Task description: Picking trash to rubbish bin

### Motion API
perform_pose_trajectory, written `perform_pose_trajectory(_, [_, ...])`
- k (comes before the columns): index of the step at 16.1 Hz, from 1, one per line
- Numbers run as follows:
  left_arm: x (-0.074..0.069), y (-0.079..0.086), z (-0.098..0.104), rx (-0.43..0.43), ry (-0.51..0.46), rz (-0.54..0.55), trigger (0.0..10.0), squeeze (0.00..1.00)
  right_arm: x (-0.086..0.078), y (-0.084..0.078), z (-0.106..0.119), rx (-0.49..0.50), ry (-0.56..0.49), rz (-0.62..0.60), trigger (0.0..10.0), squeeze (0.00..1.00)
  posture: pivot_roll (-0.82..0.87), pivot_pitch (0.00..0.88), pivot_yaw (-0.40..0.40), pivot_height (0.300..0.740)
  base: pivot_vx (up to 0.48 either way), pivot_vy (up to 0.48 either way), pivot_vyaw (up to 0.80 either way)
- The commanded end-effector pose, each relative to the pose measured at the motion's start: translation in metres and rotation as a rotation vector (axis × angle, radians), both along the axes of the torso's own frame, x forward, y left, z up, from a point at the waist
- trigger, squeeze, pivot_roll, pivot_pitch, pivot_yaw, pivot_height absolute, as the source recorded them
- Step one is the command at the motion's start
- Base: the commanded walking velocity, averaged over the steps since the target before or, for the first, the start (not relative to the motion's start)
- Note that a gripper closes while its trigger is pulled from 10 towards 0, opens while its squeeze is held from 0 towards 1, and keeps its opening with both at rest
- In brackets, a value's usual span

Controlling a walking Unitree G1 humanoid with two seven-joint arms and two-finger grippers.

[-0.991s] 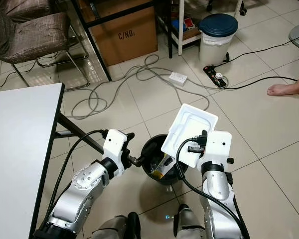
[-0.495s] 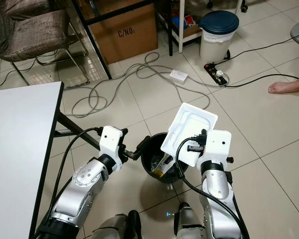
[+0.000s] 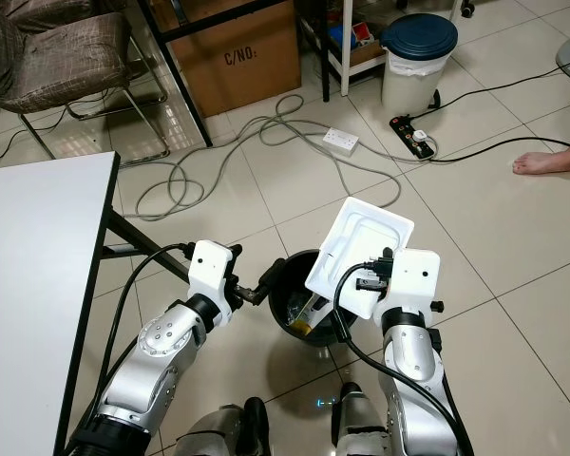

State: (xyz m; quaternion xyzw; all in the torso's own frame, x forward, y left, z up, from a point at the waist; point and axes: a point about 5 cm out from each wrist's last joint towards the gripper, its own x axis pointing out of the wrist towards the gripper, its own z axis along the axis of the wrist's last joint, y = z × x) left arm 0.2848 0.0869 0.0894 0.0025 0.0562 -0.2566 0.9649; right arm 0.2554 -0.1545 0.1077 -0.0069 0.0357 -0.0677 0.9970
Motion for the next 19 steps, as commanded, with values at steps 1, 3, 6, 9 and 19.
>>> perform_pose_trajectory(1, [-0.0031, 0.0047, -0.0082, 0.019, 0.024, 0.015, 10.0, 0.00, -0.0035, 0.0030, -0.0030, 0.006, 0.018, 0.007, 10.0, 0.00, -0.07, 0.289, 0.129, 0.740, 0.000, 0.000, 0.00])
perform_pose_trajectory(3, [-0.0033, 0.0044, -0.0086, 0.019, 0.025, 0.014, 10.0, 0.00, -0.0039, 0.0028, -0.0035, 0.005, 0.020, 0.007, 10.0, 0.00, -0.07, 0.288, 0.130, 0.740, 0.000, 0.000, 0.00])
perform_pose_trajectory(6, [-0.0036, 0.0039, -0.0091, 0.019, 0.026, 0.011, 10.0, 0.00, -0.0043, 0.0030, -0.0034, 0.004, 0.019, 0.007, 10.0, 0.00, -0.07, 0.289, 0.130, 0.740, 0.000, 0.000, 0.00])
perform_pose_trajectory(9, [-0.0039, 0.0021, -0.0085, 0.014, 0.026, -0.004, 10.0, 0.00, -0.0039, 0.0020, -0.0034, 0.000, 0.019, 0.005, 10.0, 0.00, -0.07, 0.288, 0.131, 0.740, 0.000, 0.000, 0.00])
perform_pose_trajectory(19, [-0.0038, 0.0014, -0.0097, 0.009, 0.035, -0.009, 10.0, 0.00, -0.0012, 0.0016, -0.0032, 0.026, 0.020, 0.004, 10.0, 0.00, -0.07, 0.281, 0.131, 0.740, 0.000, 0.000, -0.28])
